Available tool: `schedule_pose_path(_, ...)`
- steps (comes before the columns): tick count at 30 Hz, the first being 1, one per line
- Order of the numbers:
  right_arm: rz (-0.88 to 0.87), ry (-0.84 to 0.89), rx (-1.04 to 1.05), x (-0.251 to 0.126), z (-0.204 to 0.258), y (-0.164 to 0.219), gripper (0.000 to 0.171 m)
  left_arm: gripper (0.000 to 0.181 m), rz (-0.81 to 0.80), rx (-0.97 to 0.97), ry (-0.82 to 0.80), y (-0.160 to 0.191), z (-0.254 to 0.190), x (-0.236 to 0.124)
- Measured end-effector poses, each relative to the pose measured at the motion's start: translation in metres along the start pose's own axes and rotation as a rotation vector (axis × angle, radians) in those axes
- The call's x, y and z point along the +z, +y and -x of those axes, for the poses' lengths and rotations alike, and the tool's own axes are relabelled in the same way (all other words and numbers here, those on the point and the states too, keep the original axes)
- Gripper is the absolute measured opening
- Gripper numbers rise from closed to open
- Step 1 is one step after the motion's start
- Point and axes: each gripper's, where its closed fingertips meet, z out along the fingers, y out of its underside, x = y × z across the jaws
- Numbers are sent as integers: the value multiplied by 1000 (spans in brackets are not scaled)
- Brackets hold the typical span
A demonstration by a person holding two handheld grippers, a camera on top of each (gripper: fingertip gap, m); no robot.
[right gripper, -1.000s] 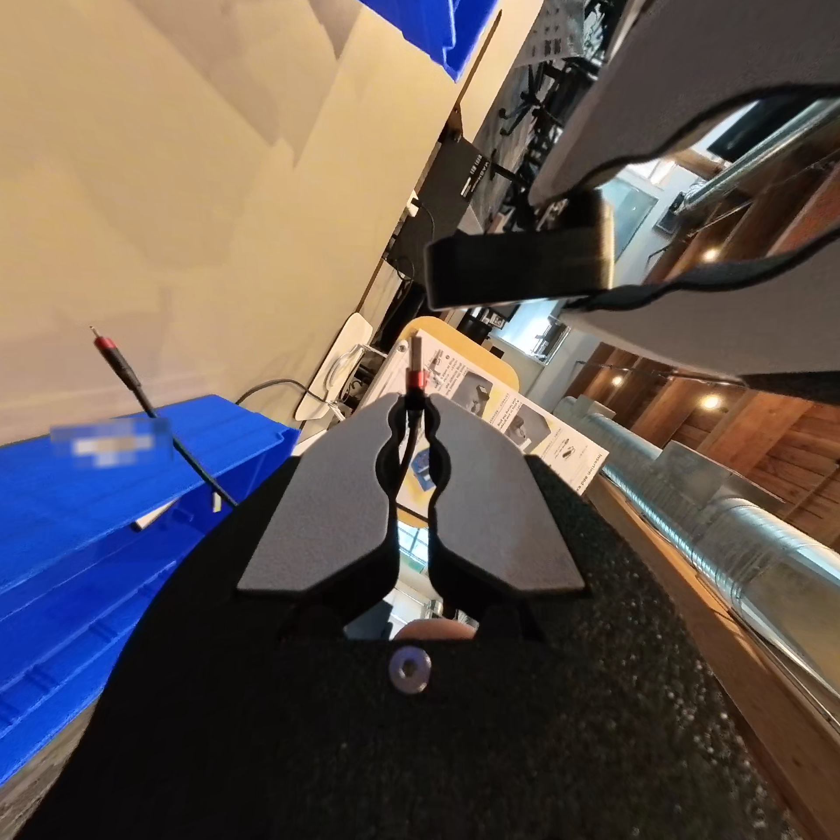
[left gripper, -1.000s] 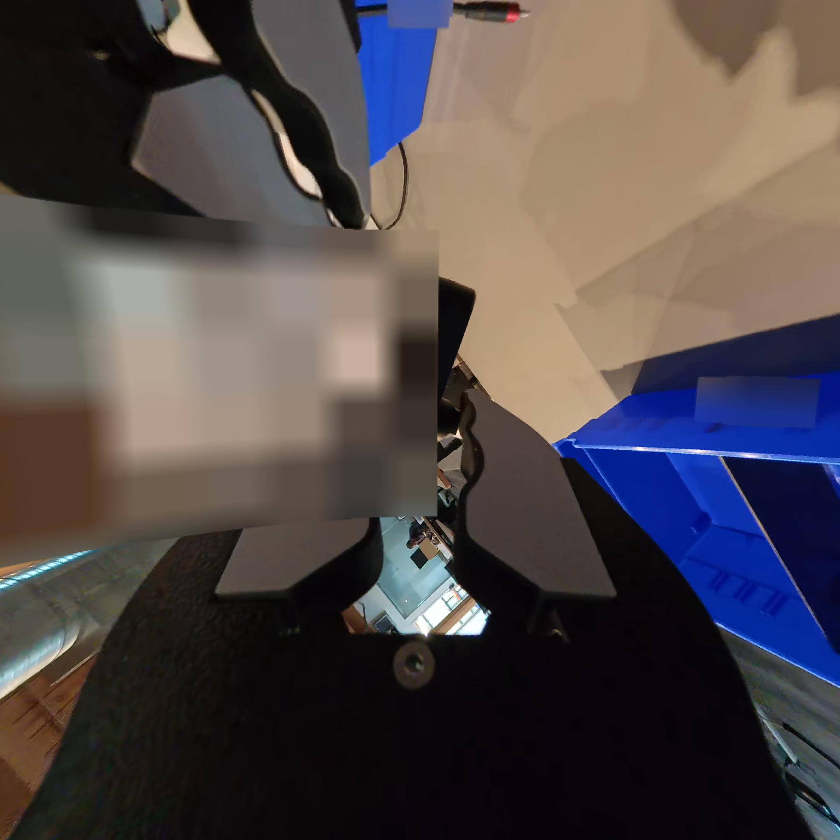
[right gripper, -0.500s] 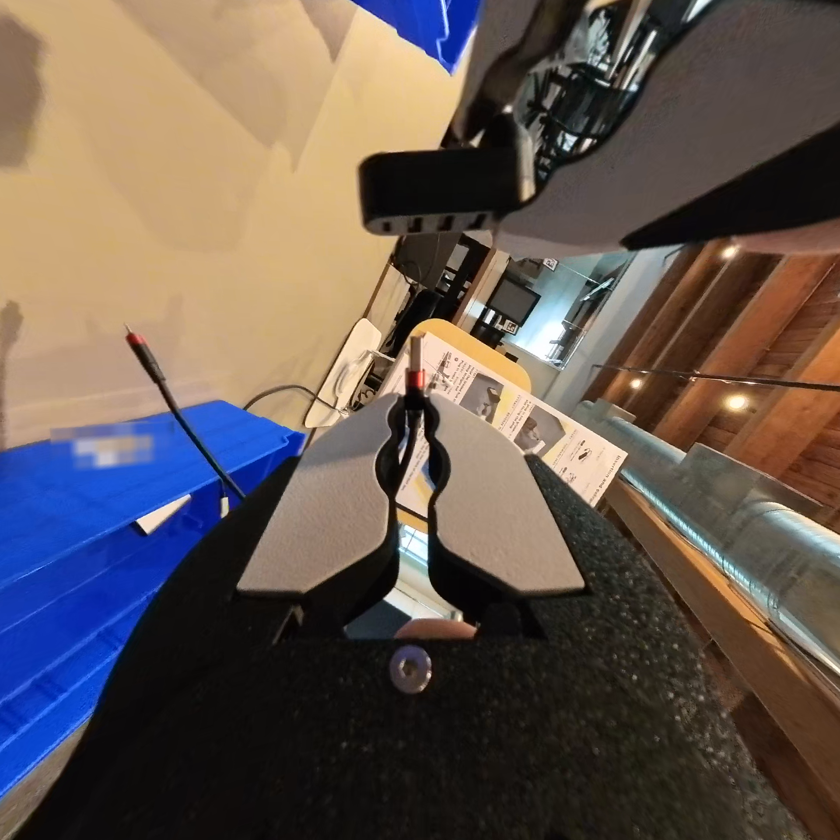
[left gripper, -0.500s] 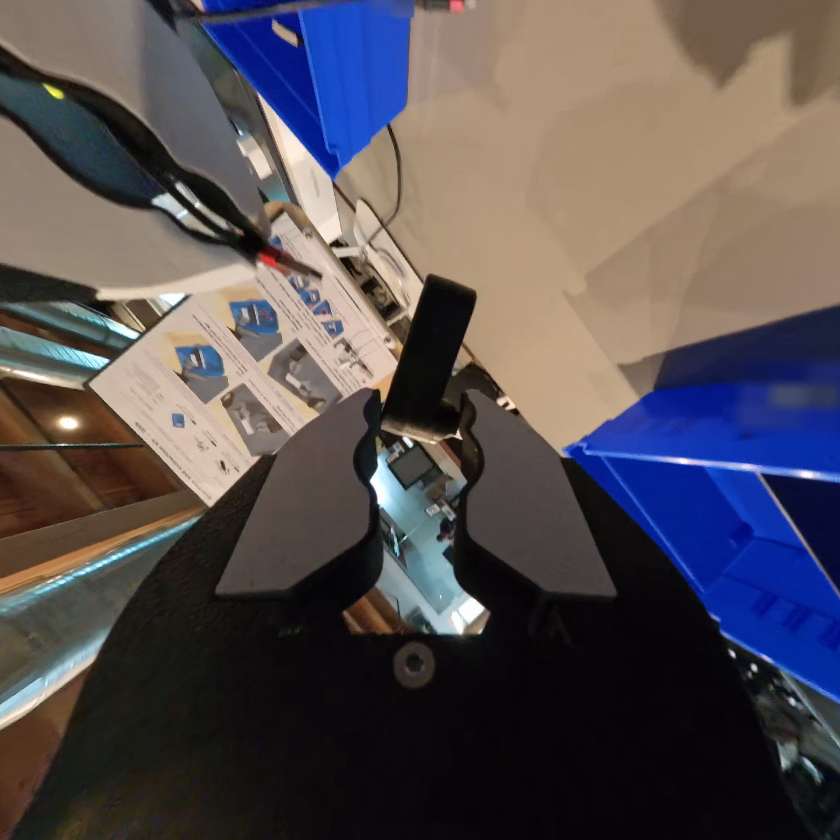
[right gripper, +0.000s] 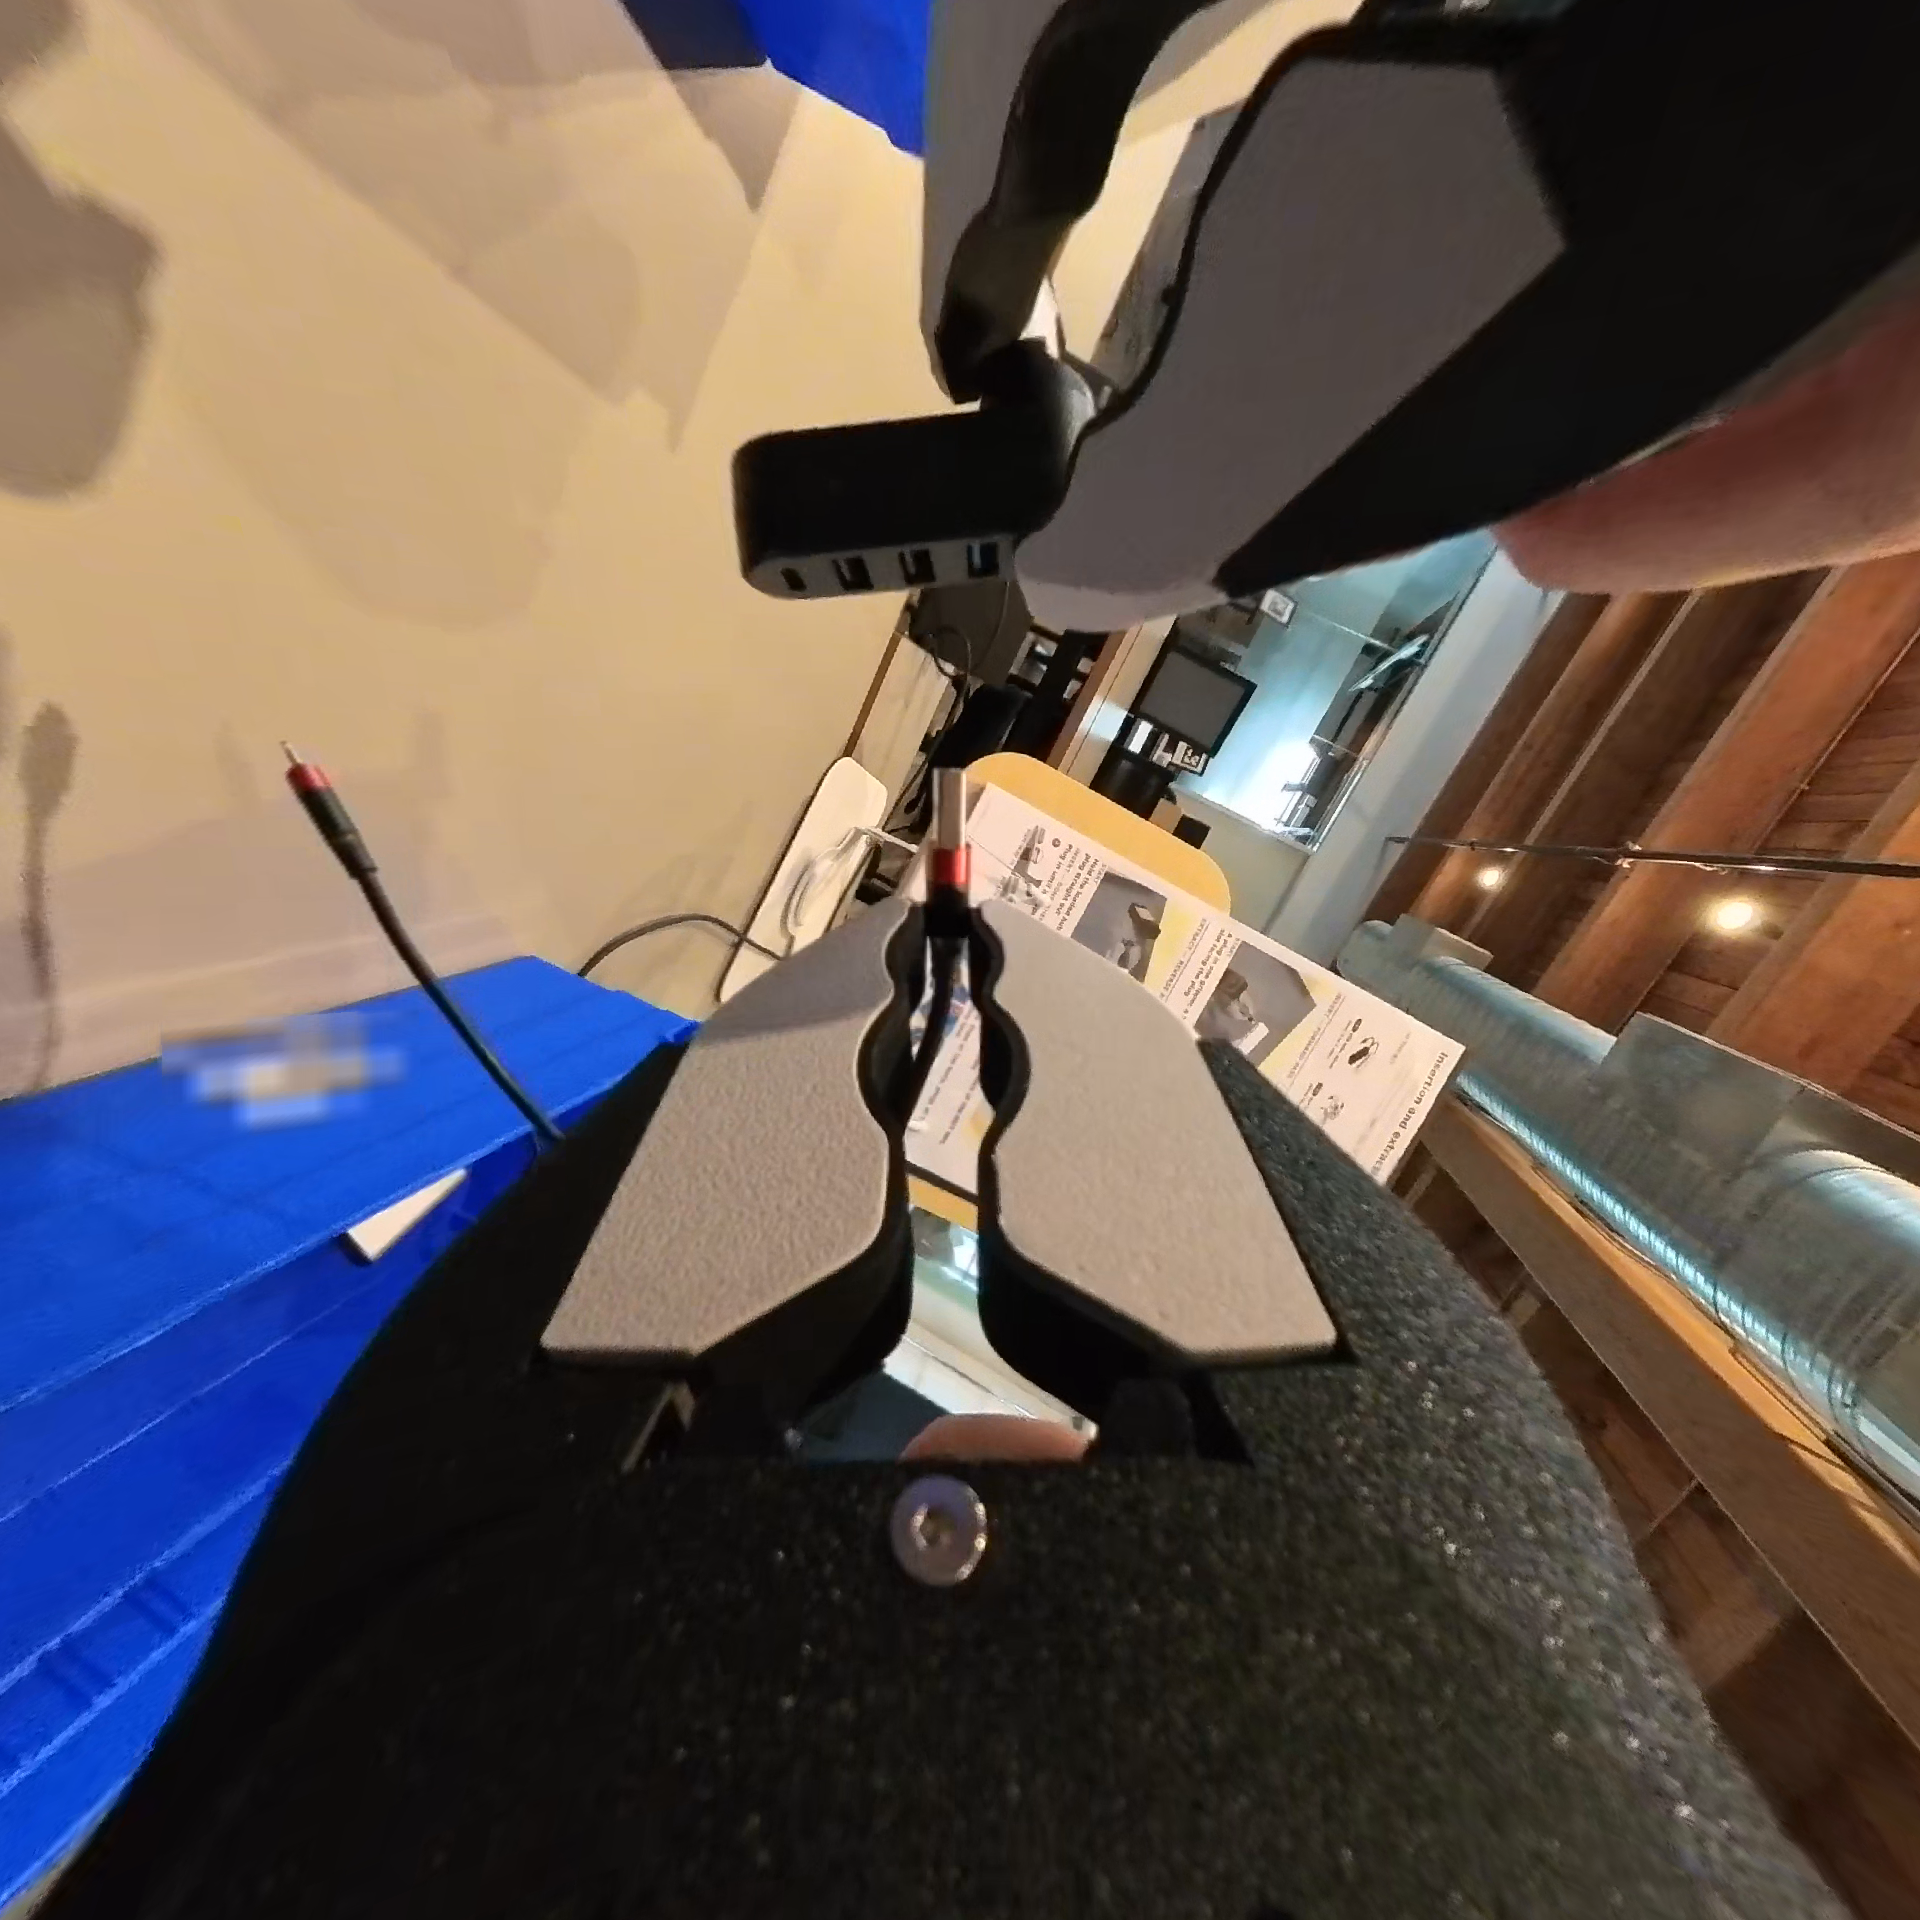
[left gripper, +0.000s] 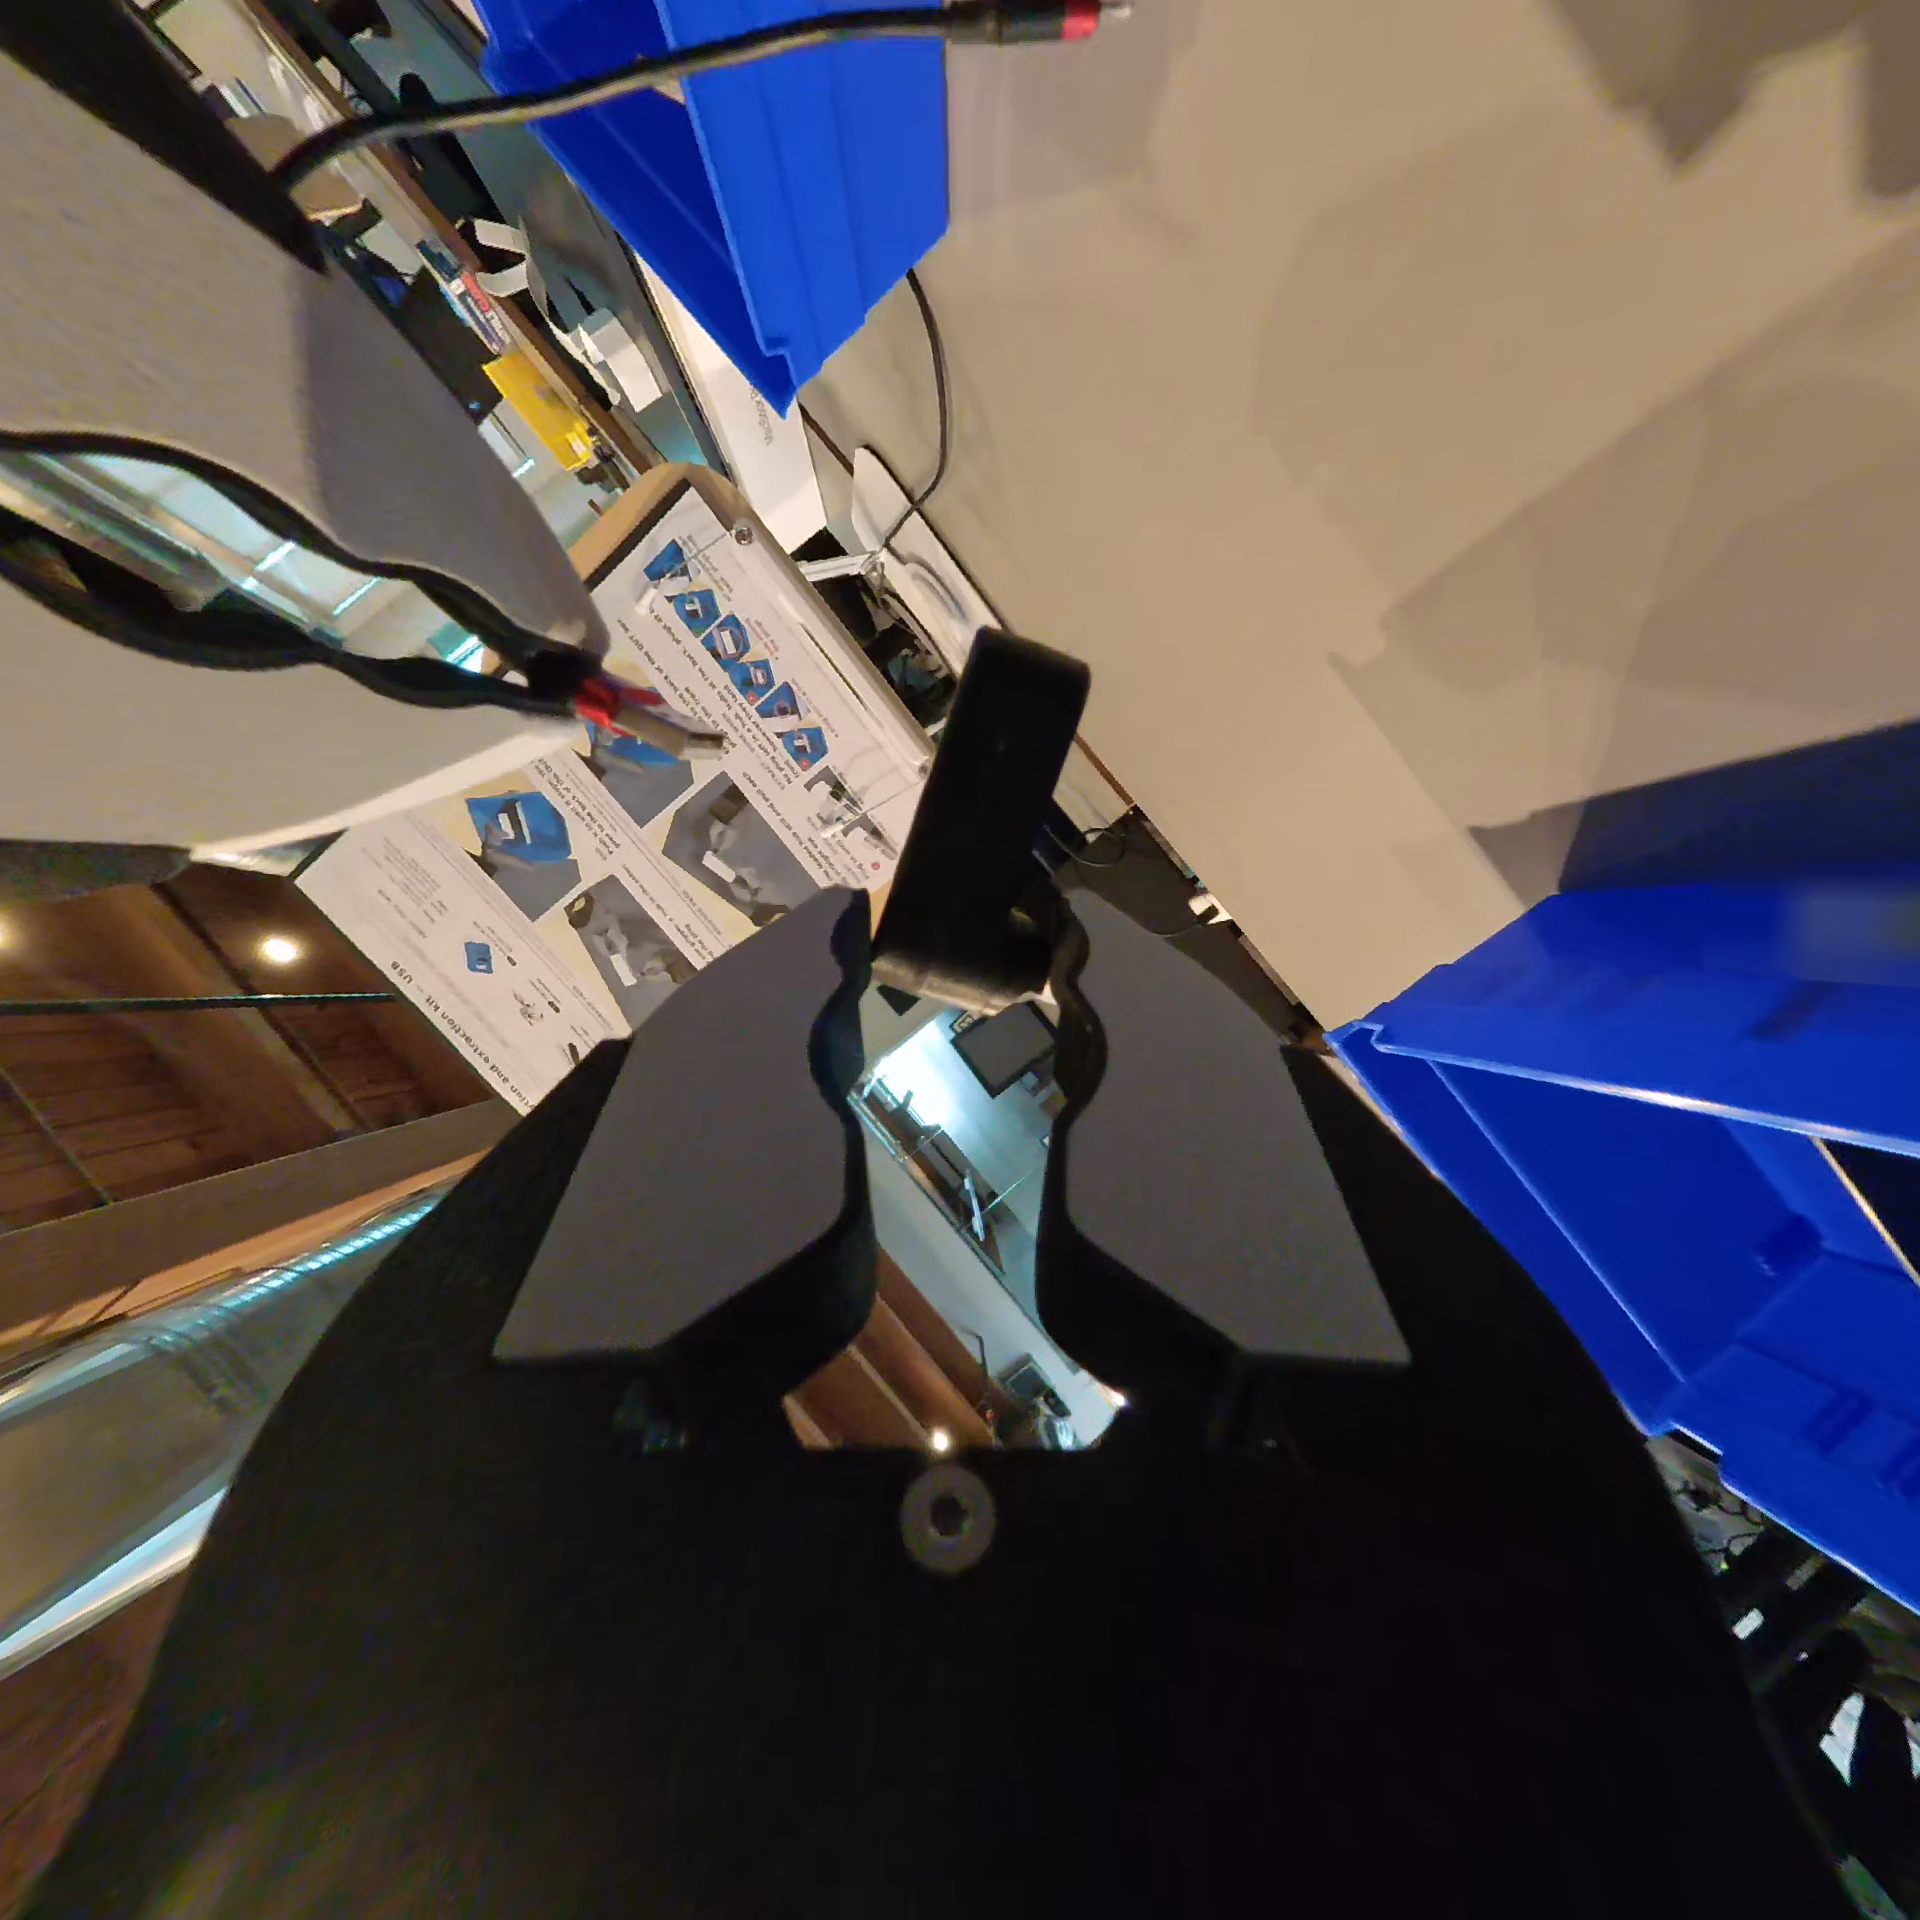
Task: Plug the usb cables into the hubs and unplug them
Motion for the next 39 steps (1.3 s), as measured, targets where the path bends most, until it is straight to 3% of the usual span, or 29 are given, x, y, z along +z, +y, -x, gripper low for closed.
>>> schedule_pose_path(16, -8, -157, 180, 3, 10, 5, 6, 33, 63, 13, -248, 7, 16, 6)
schedule_pose_path(21, -1, -174, 220, 3, 8, 11, 7, 33, 17, -135, -262, 11, 16, 5)
schedule_pose_path(26, -12, -188, 296, -2, -2, 23, 7, 32, -232, -552, -145, -4, 4, 2)
schedule_pose_path(33, -63, -201, 273, -9, -4, 27, 7, 32, -765, -1061, 293, -37, -5, -27)
schedule_pose_path(39, -147, -134, 205, -18, -6, 17, 6, 33, -1166, -1134, 602, -43, 5, -70)
